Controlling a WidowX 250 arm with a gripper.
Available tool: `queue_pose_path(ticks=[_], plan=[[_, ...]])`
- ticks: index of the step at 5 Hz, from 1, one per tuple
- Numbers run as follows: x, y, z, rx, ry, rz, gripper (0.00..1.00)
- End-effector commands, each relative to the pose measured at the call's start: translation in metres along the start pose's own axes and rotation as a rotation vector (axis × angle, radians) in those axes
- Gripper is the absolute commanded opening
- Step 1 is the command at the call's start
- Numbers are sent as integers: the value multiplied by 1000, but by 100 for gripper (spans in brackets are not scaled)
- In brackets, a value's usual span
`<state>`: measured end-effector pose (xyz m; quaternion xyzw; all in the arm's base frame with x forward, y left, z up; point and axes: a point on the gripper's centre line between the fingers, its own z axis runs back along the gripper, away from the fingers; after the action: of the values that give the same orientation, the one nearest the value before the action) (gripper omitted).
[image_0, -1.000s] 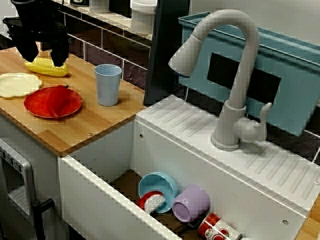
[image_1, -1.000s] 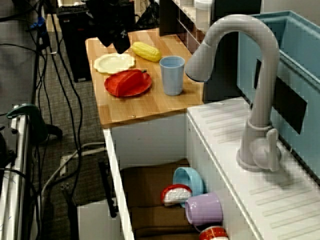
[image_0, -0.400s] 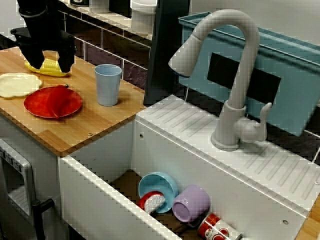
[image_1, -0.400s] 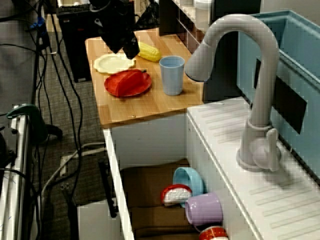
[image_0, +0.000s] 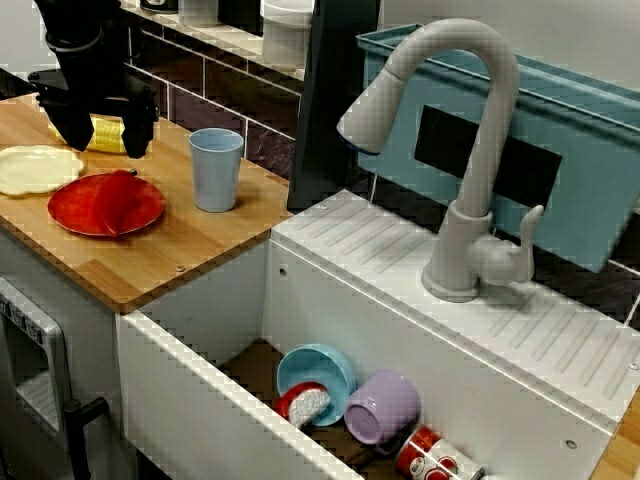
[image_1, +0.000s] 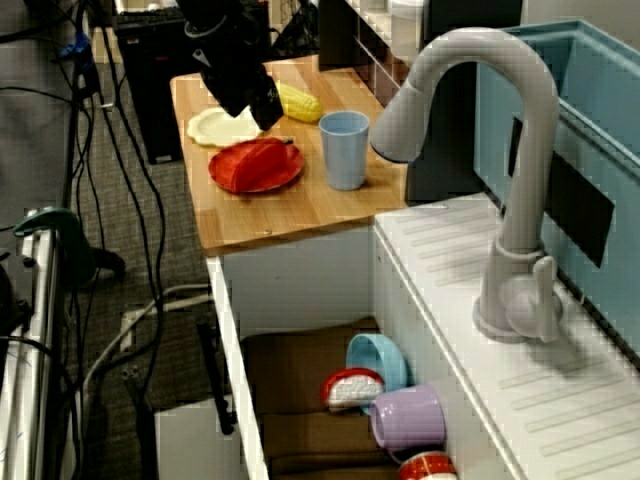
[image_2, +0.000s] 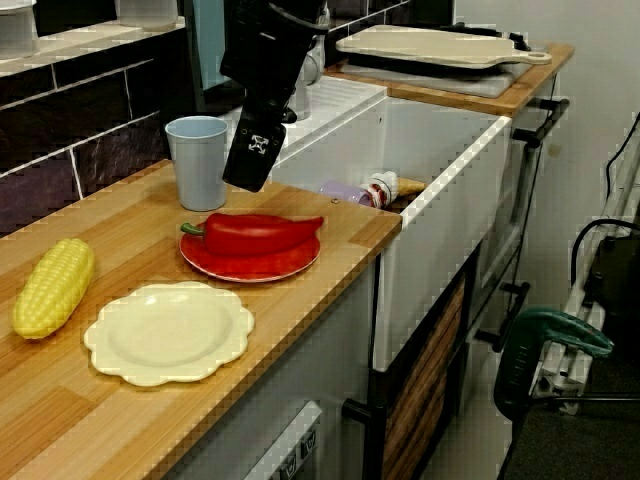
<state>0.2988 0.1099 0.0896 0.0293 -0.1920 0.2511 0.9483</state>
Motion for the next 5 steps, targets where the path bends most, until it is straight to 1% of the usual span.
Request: queue_pose_path(ticks=[1, 2, 4, 5], plan=[[-4, 2, -6, 7, -26, -2, 100], [-5, 2, -18, 28, -33, 0, 100], [-4, 5, -21, 31, -45, 1, 100], [-7, 7, -28, 49, -46, -15, 100]])
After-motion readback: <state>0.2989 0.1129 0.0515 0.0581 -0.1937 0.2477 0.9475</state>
